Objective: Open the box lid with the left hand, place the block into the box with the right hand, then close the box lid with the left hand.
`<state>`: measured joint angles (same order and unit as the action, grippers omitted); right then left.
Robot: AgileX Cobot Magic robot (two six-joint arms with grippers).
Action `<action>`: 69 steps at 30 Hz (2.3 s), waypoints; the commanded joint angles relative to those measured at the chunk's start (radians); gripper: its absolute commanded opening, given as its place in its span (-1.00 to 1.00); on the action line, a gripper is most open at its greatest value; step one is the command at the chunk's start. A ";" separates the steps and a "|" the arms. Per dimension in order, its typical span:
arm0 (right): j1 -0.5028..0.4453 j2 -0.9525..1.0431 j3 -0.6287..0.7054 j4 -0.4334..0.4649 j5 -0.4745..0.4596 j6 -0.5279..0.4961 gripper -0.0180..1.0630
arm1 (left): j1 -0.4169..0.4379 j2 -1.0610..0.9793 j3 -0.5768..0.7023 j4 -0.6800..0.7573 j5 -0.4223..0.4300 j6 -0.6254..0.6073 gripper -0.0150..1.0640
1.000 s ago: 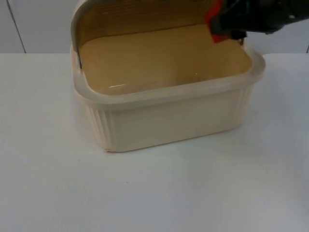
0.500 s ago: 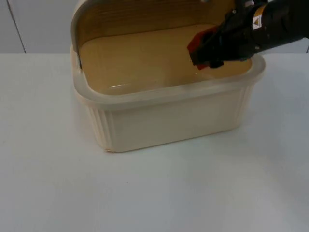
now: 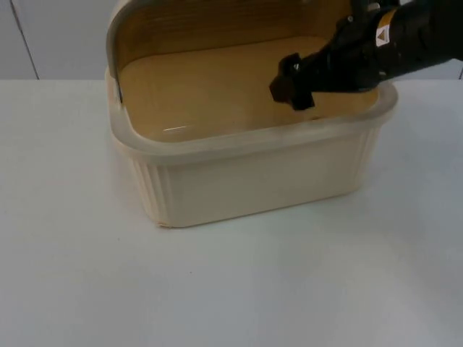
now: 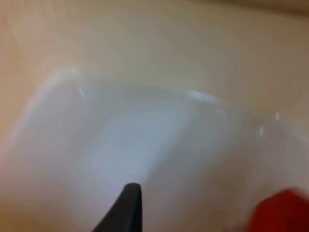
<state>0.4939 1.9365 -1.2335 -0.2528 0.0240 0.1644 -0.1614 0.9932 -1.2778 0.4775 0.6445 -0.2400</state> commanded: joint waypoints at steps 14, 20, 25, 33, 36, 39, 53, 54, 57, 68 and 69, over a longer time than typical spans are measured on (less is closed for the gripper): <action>0.007 -0.328 -0.003 0.023 0.256 0.001 0.97 | -0.008 -0.004 -0.002 0.009 -0.003 -0.001 0.97; 0.007 -0.455 -0.003 0.023 0.195 0.003 0.97 | -0.008 -0.004 -0.002 0.001 -0.003 -0.001 0.97; 0.007 -0.586 -0.003 0.021 0.188 0.003 0.97 | -0.008 -0.004 -0.002 0.001 -0.003 -0.001 0.97; -0.015 -0.757 -0.003 -0.087 0.204 0.003 0.97 | -0.008 -0.004 -0.002 0.001 -0.005 -0.001 0.97; -0.058 -0.800 -0.003 -0.085 0.219 0.003 0.97 | -0.008 -0.004 -0.002 0.001 -0.007 -0.001 0.97; -0.178 -0.846 -0.003 -0.054 0.218 0.003 0.97 | -0.008 -0.004 -0.002 0.001 -0.007 -0.001 0.97; -0.530 -0.890 -0.001 -0.021 0.215 0.034 0.97 | -0.008 -0.004 -0.002 0.001 -0.010 -0.001 0.97; -0.528 -0.890 -0.001 -0.021 0.223 0.034 0.97 | -0.008 -0.004 -0.002 -0.003 -0.012 -0.003 0.97; -0.528 -0.890 0.041 -0.033 0.209 0.087 0.97 | -0.008 -0.004 -0.002 -0.008 -0.017 -0.004 0.97; -0.517 -0.810 0.183 -0.033 0.125 0.147 0.97 | -0.008 -0.004 -0.002 -0.025 -0.029 -0.004 0.97; -0.509 -0.800 0.176 -0.033 0.150 0.137 0.97 | -0.008 -0.004 -0.002 -0.025 -0.029 -0.004 0.97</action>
<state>-0.0292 1.1142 -1.0451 -0.2786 0.1312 0.3158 -0.1614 0.9932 -1.2778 0.4653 0.6252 -0.2400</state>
